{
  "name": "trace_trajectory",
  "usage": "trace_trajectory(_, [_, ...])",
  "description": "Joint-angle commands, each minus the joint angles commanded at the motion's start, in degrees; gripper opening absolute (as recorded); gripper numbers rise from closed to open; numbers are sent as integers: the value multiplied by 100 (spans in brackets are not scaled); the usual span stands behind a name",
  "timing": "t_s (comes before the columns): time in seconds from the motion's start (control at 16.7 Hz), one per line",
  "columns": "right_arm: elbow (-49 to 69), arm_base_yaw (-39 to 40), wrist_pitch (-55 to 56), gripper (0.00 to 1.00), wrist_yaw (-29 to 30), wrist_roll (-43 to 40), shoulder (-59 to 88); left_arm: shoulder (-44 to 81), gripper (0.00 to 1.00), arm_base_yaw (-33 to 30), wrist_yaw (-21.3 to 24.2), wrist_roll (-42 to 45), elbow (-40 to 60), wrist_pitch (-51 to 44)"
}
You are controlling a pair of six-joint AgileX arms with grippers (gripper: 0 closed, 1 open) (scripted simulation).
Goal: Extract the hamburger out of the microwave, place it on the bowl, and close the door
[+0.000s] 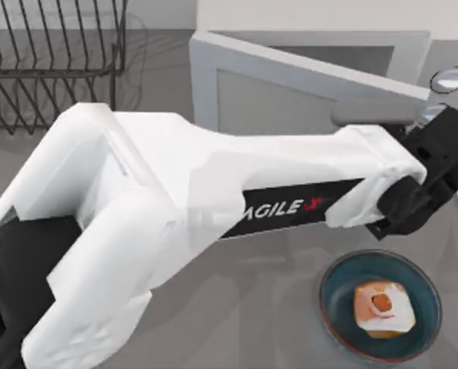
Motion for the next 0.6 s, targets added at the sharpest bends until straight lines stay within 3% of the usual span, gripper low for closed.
trace_trajectory(0.6, [0, 0, 0, 100, 0, 0, 0, 477, 0, 310, 174, 334, 611, -41])
